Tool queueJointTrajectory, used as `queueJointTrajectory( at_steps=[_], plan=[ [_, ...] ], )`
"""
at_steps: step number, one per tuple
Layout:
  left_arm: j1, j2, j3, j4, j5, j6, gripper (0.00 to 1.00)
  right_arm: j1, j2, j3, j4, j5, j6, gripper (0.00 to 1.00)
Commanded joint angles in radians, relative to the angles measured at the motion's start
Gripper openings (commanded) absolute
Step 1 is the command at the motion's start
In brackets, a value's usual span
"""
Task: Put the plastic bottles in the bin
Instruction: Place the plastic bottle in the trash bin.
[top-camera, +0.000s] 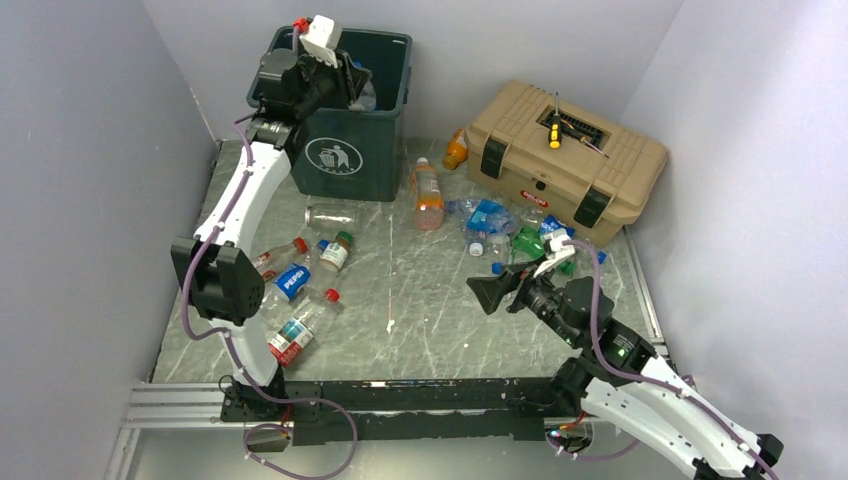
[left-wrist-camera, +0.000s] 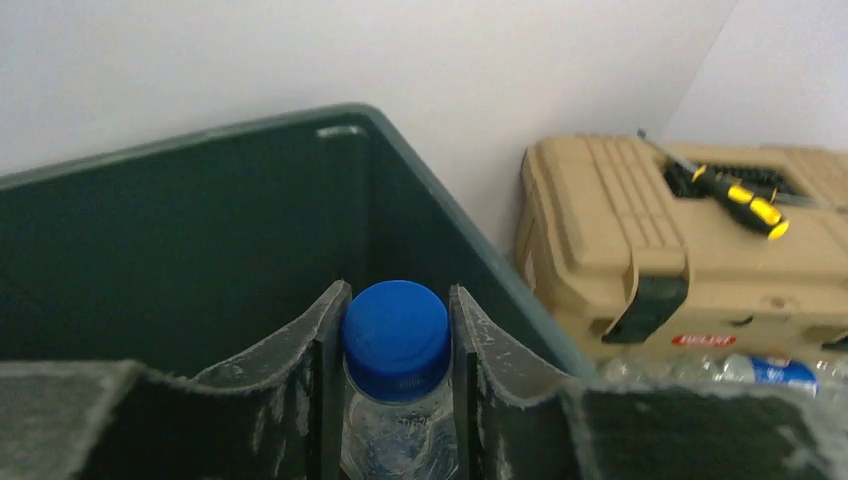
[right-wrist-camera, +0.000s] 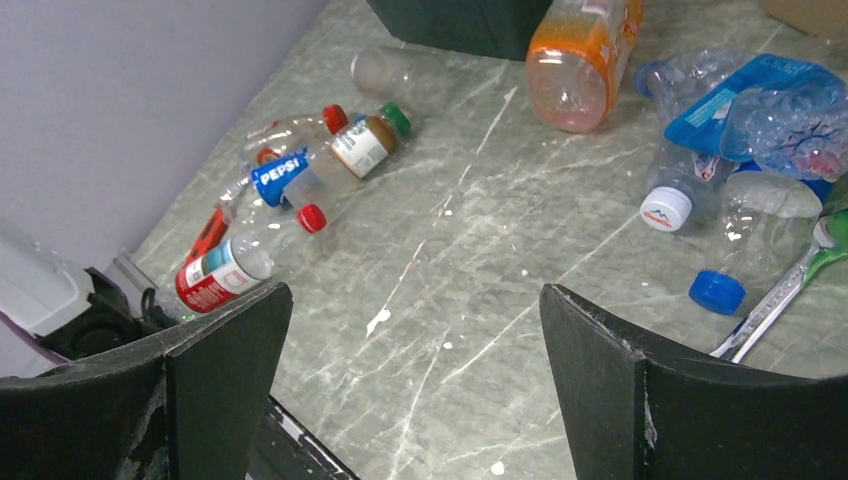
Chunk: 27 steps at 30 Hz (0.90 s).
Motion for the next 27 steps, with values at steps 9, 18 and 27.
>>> queueJointTrajectory(
  at_steps=[9,18,27],
  plan=[
    [-0.013,-0.141,-0.028,-0.030,-0.002,0.028,1.00,0.002,0.097,0.061,0.009,0.024,-0.004,1.00],
    [-0.109,-0.511,-0.218,-0.065,-0.198,-0.106,0.99,0.001,0.150,0.093,-0.075,0.246,0.077,1.00],
    [-0.239,-0.768,-0.615,-0.619,-0.375,-0.102,1.00,-0.148,0.477,0.156,-0.202,0.368,0.265,1.00]
  ],
)
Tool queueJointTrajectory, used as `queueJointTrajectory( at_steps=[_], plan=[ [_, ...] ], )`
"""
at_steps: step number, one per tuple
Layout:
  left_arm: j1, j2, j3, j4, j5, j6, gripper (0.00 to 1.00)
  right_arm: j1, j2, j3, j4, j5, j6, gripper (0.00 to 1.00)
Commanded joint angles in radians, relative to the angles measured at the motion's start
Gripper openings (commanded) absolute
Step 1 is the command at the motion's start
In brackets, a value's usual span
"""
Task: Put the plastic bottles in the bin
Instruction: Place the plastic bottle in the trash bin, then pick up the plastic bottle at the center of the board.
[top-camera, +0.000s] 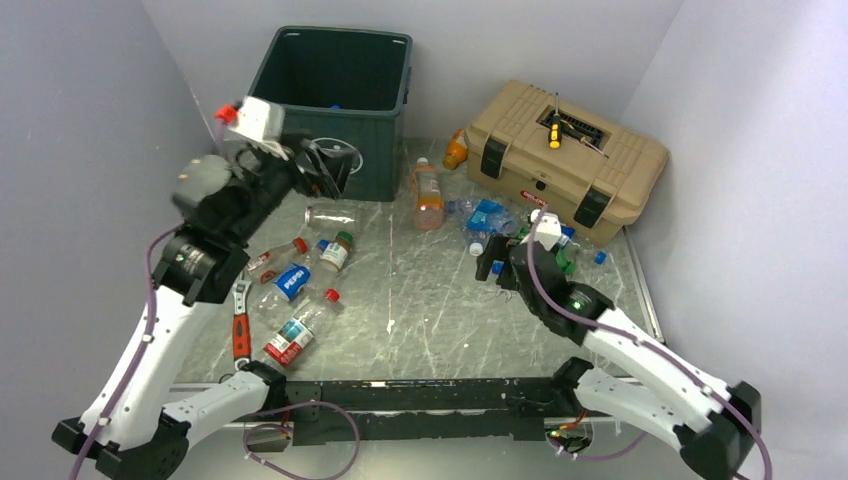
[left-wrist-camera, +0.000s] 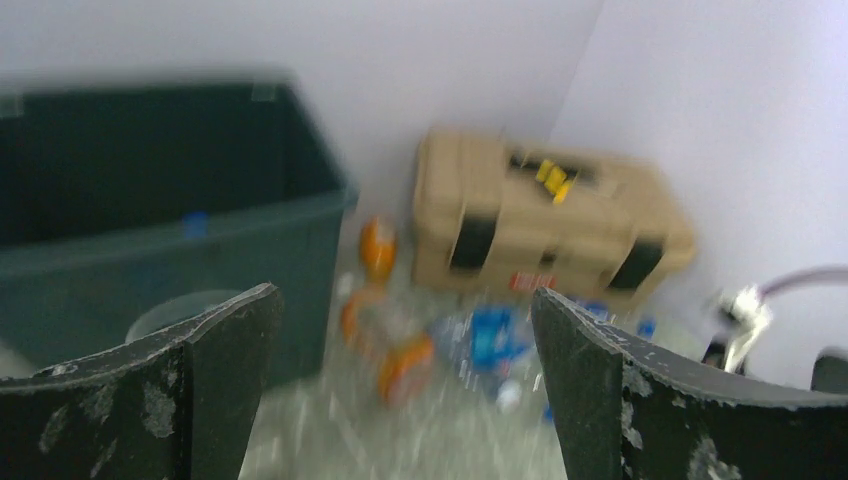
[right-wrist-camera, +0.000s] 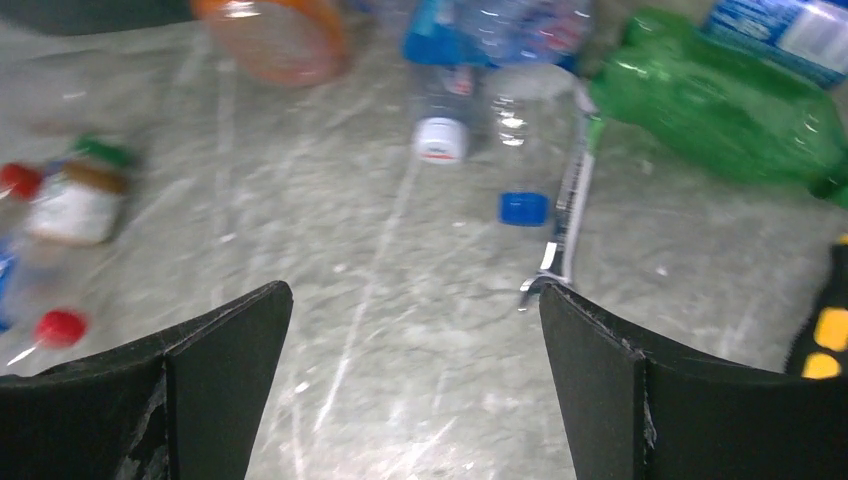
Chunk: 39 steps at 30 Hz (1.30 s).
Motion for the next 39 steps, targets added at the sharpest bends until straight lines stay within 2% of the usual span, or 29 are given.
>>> queueJointTrajectory(
  at_steps=[1,5,10,13,17,23,25,27,34,39],
  plan=[
    [-0.001,0.011,-0.213,-0.376,-0.126,-0.013,0.99,-0.140,0.128,0.020,-0.033,0.002,0.104,0.99],
    [-0.001,-0.091,-0.409,-0.297,-0.125,-0.003,0.99,-0.231,0.118,-0.089,0.131,-0.064,0.116,0.99],
    [-0.001,-0.149,-0.540,-0.127,0.003,-0.040,0.99,-0.276,0.145,-0.121,0.295,-0.050,0.096,0.97],
    [0.007,-0.143,-0.559,-0.115,0.047,-0.074,0.97,-0.304,0.206,-0.081,0.289,-0.015,0.095,0.97],
    [0.013,-0.137,-0.540,-0.184,0.064,-0.109,0.96,-0.354,0.239,-0.064,0.267,0.059,0.110,0.99],
    [0.013,-0.171,-0.555,-0.210,0.055,-0.128,0.96,-0.558,0.251,-0.130,0.317,-0.049,0.213,0.99],
    [0.013,-0.186,-0.560,-0.208,0.044,-0.122,0.96,-0.579,0.222,-0.169,0.395,-0.107,0.209,0.97],
    [0.013,-0.196,-0.565,-0.205,0.039,-0.115,0.96,-0.580,0.201,-0.205,0.549,-0.184,0.167,0.96],
    [0.013,-0.186,-0.557,-0.215,0.046,-0.105,0.96,-0.575,0.408,-0.028,0.565,-0.352,0.069,1.00],
    [0.013,-0.183,-0.557,-0.218,0.047,-0.099,0.96,-0.566,0.554,0.094,0.501,-0.375,0.014,1.00]
  ],
)
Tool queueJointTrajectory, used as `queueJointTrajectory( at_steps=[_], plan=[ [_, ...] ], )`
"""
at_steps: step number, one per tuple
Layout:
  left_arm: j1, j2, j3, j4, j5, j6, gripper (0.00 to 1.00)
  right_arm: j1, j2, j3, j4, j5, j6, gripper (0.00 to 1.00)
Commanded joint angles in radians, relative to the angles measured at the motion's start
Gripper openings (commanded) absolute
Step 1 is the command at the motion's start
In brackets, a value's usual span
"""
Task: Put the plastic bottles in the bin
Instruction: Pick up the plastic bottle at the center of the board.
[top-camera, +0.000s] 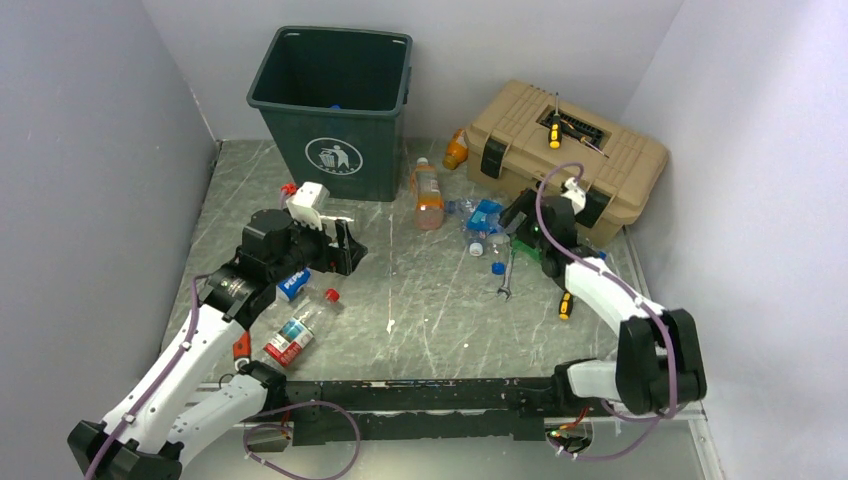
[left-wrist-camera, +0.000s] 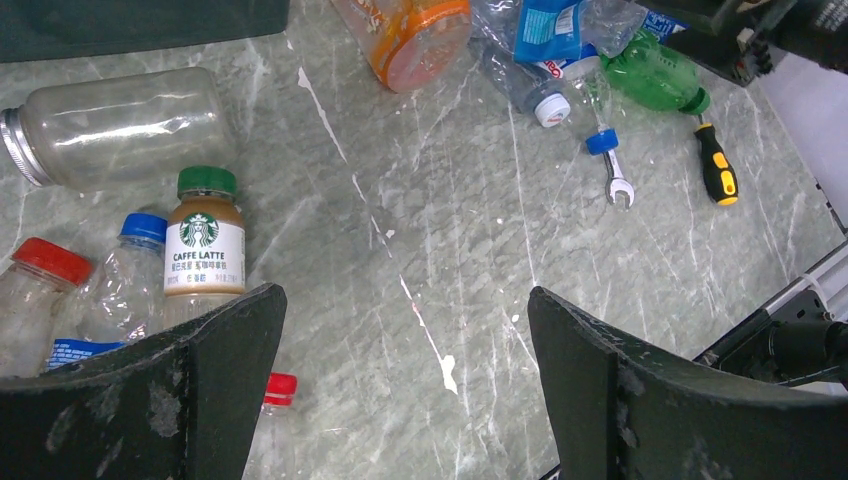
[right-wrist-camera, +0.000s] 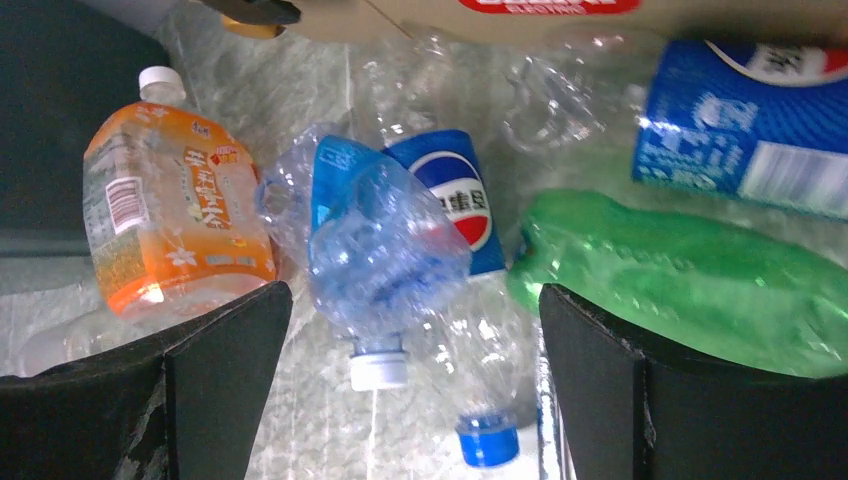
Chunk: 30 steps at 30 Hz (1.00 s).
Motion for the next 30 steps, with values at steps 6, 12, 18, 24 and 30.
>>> queueJointTrajectory(
  at_steps=[6,12,18,24,30],
  plan=[
    [0.004,0.005,0.016,0.003,0.022,0.009,0.96,0.007,0.190,0.175,0.004,-0.096,-0.097,0.98],
    [0.005,-0.004,0.006,0.006,0.011,0.012,0.96,0.025,0.301,0.246,-0.039,-0.095,-0.073,0.92],
    [0.004,0.016,0.011,0.002,0.019,0.008,0.95,0.026,0.286,0.195,0.029,-0.089,-0.040,0.70],
    [0.004,0.018,0.008,0.005,0.016,0.007,0.95,0.030,0.191,0.154,0.045,-0.100,-0.032,0.44],
    [0.004,0.015,0.006,0.009,-0.004,0.002,0.95,0.073,-0.083,0.061,-0.021,-0.062,0.000,0.34]
  ],
)
